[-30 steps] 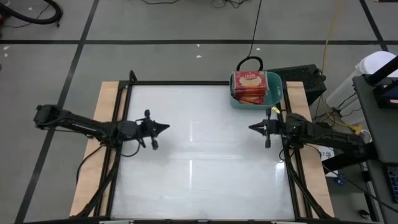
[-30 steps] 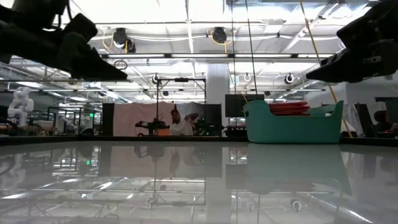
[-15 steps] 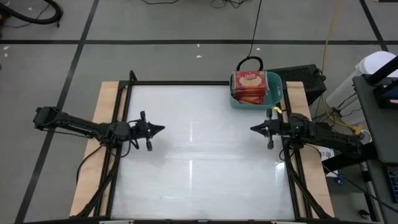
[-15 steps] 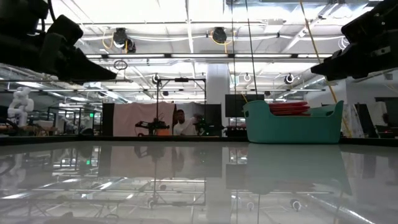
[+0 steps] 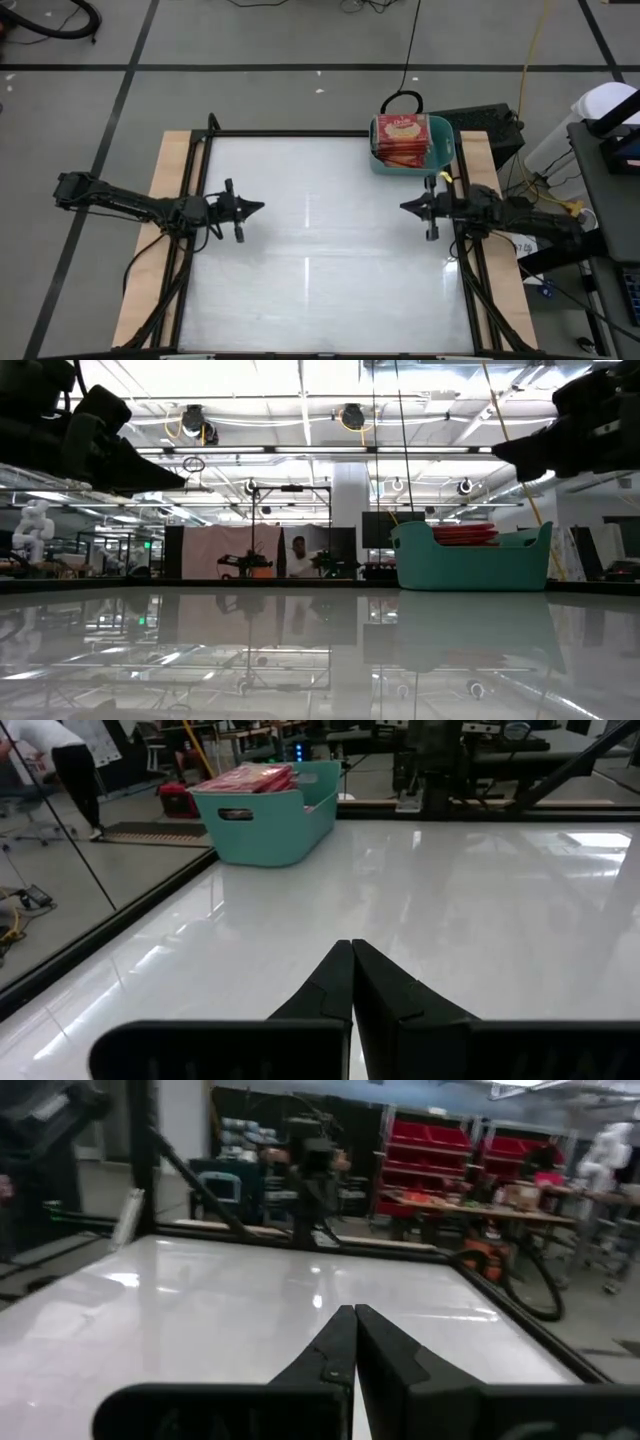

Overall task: Sort popcorn bags into baskets
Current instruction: Return to Home Position

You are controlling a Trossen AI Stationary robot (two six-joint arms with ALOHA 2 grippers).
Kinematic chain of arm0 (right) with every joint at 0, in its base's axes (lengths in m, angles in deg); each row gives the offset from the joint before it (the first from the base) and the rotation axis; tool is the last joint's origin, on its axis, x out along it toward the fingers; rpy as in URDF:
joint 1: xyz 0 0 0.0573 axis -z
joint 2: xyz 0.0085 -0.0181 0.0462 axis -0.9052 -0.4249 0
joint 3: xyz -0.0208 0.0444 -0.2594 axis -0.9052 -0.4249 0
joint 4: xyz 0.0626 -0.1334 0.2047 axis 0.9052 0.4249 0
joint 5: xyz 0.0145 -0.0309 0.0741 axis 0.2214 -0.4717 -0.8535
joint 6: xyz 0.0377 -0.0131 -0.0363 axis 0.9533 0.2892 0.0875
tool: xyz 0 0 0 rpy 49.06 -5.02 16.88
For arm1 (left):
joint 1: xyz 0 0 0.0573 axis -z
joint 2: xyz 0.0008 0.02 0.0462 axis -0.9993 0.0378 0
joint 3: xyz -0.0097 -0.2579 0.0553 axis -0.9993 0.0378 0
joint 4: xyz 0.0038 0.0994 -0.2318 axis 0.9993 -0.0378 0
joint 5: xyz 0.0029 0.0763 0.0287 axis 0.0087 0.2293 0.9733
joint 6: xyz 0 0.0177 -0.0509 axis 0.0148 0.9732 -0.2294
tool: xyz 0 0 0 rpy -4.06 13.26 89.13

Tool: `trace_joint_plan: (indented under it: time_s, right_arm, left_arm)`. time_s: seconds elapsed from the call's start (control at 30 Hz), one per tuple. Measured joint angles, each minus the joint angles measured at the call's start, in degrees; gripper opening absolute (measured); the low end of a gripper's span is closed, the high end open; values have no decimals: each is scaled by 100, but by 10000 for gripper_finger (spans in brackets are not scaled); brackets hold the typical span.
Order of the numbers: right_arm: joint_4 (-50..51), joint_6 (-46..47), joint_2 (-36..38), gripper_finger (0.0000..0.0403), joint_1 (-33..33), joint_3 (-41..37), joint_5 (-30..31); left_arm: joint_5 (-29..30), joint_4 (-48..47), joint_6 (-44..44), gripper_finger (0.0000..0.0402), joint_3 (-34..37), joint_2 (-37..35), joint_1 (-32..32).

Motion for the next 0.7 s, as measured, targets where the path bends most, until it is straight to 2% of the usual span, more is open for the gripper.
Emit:
trace_joint_plan:
  time_s: [0.1,0.5,0.7]
  right_arm:
    - [-386,23,1,4,-245,-197,23]
    - [-291,116,56,0,-1186,-195,611]
    - [-269,118,70,0,-1448,-195,608]
  left_arm:
    - [0,2,-3,5,0,0,0]
    - [-2,78,-19,5,0,0,11]
    - [-7,197,52,5,0,0,11]
